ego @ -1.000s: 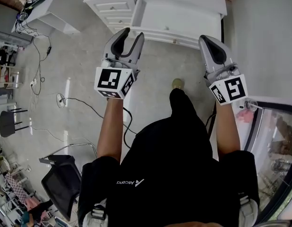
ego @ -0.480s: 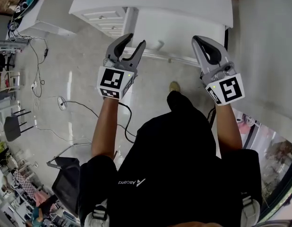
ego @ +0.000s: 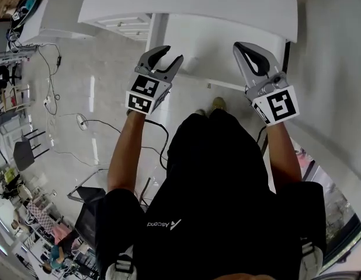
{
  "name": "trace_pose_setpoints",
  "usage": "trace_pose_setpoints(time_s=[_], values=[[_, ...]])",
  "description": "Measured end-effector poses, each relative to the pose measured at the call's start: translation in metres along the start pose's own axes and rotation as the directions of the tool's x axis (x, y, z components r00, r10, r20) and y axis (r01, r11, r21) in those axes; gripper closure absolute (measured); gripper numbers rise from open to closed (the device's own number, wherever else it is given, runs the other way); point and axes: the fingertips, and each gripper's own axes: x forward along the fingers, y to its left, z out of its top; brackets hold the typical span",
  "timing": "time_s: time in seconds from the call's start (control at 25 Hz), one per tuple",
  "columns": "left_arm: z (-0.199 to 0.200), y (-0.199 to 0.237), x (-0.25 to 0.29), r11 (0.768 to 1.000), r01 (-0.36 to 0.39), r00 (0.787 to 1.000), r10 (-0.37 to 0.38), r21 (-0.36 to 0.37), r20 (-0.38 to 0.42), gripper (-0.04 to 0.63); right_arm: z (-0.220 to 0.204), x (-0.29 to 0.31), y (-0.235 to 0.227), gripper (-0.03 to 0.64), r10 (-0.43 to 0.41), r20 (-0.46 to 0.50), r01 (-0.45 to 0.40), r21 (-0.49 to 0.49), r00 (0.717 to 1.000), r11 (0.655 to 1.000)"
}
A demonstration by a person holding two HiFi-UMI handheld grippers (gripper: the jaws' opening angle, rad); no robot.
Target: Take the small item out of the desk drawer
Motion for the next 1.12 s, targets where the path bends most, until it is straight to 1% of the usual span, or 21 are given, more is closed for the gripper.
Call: trace_pose_setpoints(time_s=[0.08, 0.16, 0.24, 0.32, 0.44, 0.6, 0.64, 0.76, 0.88, 0.92, 1.12], values=[[-0.014, -0.001, 0.017, 0.999, 0.046, 0.995, -0.045, 0.007, -0.086, 0.428, -0.006, 0.004, -0.006, 0.617, -0.008, -0.017, 0.008, 0.022, 1.0, 1.0], [-0.028, -0.004, 0.034, 0.995, 0.099, 0.981, -0.095, 0.01, -0.167, 0.428, -0.012, 0.006, -0.013, 0.617, -0.02, -0.023, 0.021, 0.027, 1.0, 0.999], [-0.041, -0.007, 0.049, 0.989, 0.151, 0.96, -0.147, -0.002, -0.238, 0.428, -0.017, 0.009, -0.018, 0.617, -0.032, -0.028, 0.033, 0.027, 0.999, 0.999], [-0.052, -0.01, 0.063, 0.98, 0.198, 0.933, -0.194, -0.02, -0.304, 0.428, -0.021, 0.014, -0.022, 0.617, -0.04, -0.037, 0.041, 0.031, 0.998, 0.999], [-0.07, -0.013, 0.082, 0.966, 0.253, 0.883, -0.252, -0.051, -0.396, 0.428, -0.026, 0.021, -0.027, 0.617, -0.052, -0.068, 0.056, 0.059, 0.996, 0.997], [-0.097, -0.018, 0.105, 0.952, 0.298, 0.817, -0.292, -0.069, -0.498, 0.428, -0.038, 0.025, -0.036, 0.617, -0.059, -0.085, 0.065, 0.067, 0.995, 0.996], [-0.104, -0.02, 0.11, 0.947, 0.311, 0.796, -0.305, -0.078, -0.523, 0.428, -0.042, 0.026, -0.038, 0.617, -0.059, -0.091, 0.066, 0.071, 0.994, 0.995], [-0.122, -0.03, 0.119, 0.927, 0.348, 0.723, -0.361, -0.141, -0.589, 0.428, -0.05, 0.029, -0.044, 0.617, -0.057, -0.111, 0.066, 0.083, 0.992, 0.994], [-0.139, -0.035, 0.127, 0.91, 0.363, 0.65, -0.4, -0.199, -0.646, 0.426, -0.057, 0.031, -0.049, 0.617, -0.055, -0.12, 0.067, 0.091, 0.991, 0.994], [-0.144, -0.037, 0.13, 0.906, 0.364, 0.63, -0.41, -0.216, -0.66, 0.425, -0.059, 0.032, -0.051, 0.617, -0.057, -0.122, 0.069, 0.095, 0.991, 0.993], [-0.162, -0.041, 0.144, 0.895, 0.366, 0.554, -0.429, -0.254, -0.714, 0.425, -0.067, 0.032, -0.065, 0.617, -0.072, -0.13, 0.087, 0.113, 0.989, 0.99]])
